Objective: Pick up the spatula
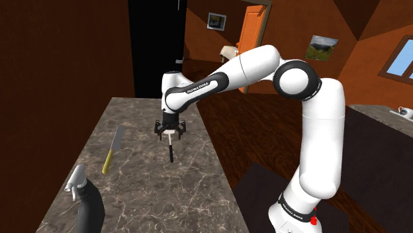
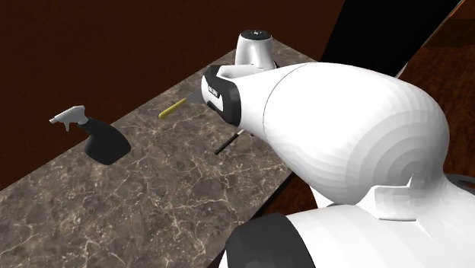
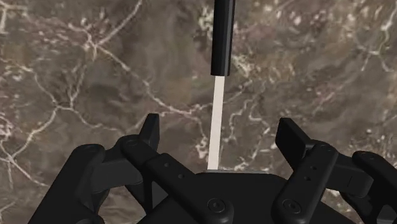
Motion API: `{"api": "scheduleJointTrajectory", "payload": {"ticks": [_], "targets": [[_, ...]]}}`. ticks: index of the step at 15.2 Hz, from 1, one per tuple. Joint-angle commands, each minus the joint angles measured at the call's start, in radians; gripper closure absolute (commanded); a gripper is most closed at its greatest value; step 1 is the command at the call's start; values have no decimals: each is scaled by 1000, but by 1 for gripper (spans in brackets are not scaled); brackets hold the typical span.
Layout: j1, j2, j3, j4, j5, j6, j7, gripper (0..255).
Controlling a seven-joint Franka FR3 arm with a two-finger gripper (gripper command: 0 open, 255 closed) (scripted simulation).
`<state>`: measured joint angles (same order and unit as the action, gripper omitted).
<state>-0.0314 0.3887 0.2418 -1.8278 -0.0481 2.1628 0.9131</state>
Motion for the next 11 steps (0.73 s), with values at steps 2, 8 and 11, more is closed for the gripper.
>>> {"api": "scheduleJointTrajectory", "payload": {"ticks": [2,8,11], "targets": [[1,5,0,-4,-1,9,1,255],[1,4,0,-4,-1,8,1,255],[0,4,-1,-5,-1,10,0,255]]}}
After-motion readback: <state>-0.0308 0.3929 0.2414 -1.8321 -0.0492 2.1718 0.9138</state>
